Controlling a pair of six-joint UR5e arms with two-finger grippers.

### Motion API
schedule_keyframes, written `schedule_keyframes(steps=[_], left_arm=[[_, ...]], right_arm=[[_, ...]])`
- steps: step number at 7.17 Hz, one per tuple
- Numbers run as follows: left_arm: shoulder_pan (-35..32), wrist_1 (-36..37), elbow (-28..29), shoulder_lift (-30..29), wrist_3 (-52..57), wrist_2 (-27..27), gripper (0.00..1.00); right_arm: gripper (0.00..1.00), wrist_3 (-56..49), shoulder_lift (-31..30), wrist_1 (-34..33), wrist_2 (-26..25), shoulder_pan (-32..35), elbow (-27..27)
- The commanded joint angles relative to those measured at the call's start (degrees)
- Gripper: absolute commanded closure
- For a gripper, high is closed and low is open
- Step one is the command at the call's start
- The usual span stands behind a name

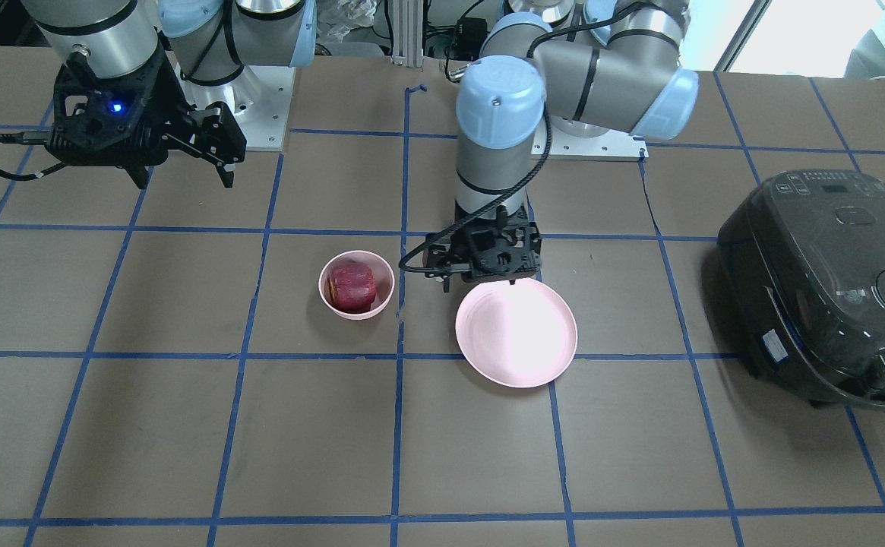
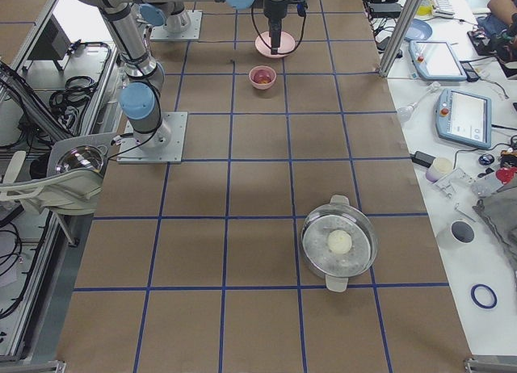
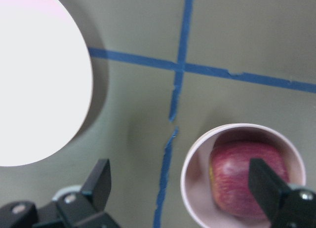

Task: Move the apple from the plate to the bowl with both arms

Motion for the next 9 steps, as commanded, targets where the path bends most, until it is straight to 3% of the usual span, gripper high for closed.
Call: schedule_keyframes(steps=[1, 4, 9], left_arm=[[7.4, -7.2, 1.8, 5.8, 9.3, 0.2, 0.00], [8.8, -26.4, 18.1, 7.7, 15.0, -0.6, 0.00], [8.5, -26.8, 17.6, 7.3, 16.2, -2.1, 0.00]], right_arm=[[0.00, 0.0, 0.0, 0.0, 0.0, 0.0, 0.0], [0.00, 0.0, 0.0, 0.0, 0.0, -0.1, 0.1], [0.00, 0.0, 0.3, -0.1, 0.1, -0.1, 0.1]])
